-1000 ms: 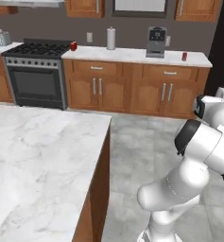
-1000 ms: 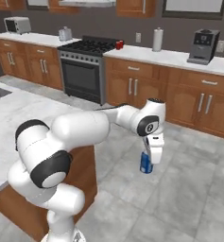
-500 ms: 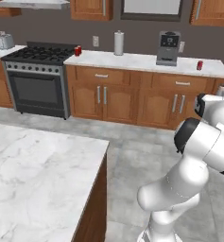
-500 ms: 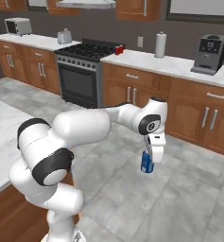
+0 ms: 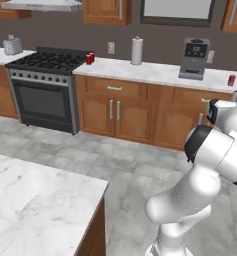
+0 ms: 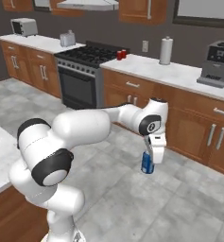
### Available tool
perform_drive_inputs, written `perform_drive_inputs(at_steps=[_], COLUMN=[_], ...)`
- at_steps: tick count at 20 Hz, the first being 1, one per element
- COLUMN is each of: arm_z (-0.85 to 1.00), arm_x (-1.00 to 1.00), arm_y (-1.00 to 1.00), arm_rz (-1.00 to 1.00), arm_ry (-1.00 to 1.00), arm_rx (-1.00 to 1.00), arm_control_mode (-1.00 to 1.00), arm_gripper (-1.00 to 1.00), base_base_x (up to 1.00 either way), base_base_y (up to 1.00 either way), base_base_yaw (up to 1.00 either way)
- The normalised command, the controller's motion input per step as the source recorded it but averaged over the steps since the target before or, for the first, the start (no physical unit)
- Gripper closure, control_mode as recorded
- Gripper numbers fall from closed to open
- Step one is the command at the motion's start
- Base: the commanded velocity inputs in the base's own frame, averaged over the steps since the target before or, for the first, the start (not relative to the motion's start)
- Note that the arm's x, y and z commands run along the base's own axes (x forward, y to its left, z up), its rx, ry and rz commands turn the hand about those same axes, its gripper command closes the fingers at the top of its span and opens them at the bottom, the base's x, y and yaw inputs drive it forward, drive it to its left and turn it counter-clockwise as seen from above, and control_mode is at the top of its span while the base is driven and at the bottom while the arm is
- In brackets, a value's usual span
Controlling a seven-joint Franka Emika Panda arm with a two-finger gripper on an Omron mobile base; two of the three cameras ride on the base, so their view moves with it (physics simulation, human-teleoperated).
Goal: Four empty soda cans are scattered around the kitchen. Gather all the cans and cluster them next to the stove for recycling.
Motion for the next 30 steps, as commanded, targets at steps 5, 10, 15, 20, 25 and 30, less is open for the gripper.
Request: perform_drive_inputs(at_steps=[5,10,15,20,25,30], arm_z=[0.0,0.0,0.0,0.0,0.0,0.0], arm_x=[0.0,0.0,0.0,0.0,0.0,0.0], arm_y=[0.0,0.0,0.0,0.0,0.0,0.0], arm_rz=[0.0,0.0,0.0,0.0,0.0,0.0], arm_ry=[0.0,0.0,0.0,0.0,0.0,0.0], arm_rx=[0.0,0.0,0.0,0.0,0.0,0.0], arm_control_mode=[1.0,1.0,1.0,1.0,1.0,1.0], arm_gripper=[1.0,1.0,1.0,1.0,1.0,1.0], base_base_x=[0.59,0.56,0.52,0.48,0.45,0.47], base_base_y=[-0.56,-0.62,-0.57,-0.45,-0.32,-0.41], base_base_yaw=[0.22,0.21,0.25,0.31,0.37,0.34])
